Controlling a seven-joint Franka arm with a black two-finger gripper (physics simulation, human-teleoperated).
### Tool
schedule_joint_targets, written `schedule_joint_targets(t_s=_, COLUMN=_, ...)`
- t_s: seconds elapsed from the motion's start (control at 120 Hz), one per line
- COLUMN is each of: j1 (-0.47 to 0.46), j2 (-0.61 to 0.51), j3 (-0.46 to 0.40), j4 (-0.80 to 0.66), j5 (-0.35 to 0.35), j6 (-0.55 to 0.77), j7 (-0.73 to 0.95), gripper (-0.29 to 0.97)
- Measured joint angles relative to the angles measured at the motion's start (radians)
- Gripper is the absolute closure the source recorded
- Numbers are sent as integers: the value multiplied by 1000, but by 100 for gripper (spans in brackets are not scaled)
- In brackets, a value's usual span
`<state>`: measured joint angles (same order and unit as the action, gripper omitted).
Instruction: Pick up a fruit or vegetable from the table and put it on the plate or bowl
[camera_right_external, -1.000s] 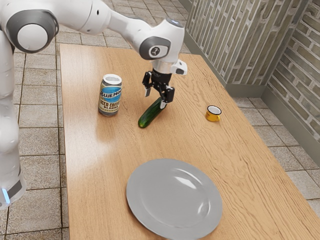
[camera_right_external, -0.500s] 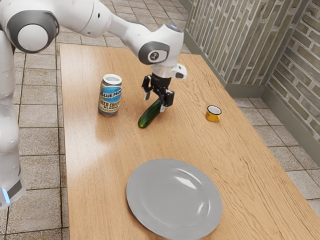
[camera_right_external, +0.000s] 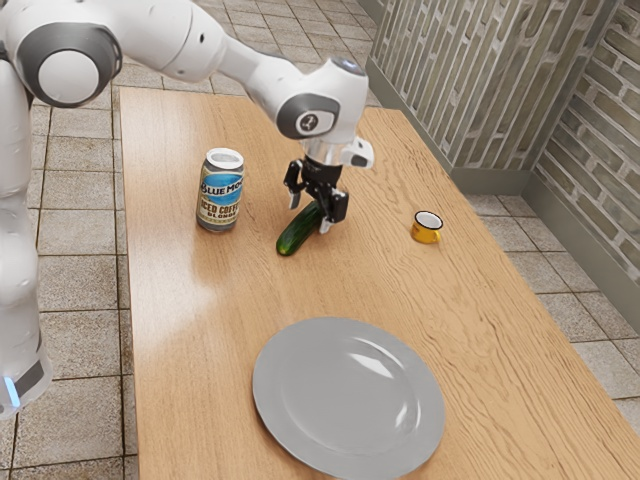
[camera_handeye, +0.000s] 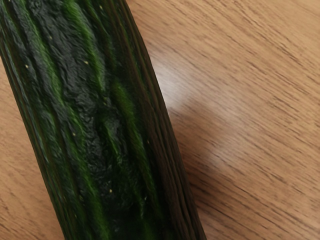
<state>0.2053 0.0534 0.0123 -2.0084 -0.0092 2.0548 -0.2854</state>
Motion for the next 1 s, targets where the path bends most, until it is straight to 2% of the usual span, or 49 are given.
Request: schedule_joint_targets(t_s=1.0, j1=6, j2=38, j3=1, j4=4, j5=0, j6=9, j7=-7, gripper=1)
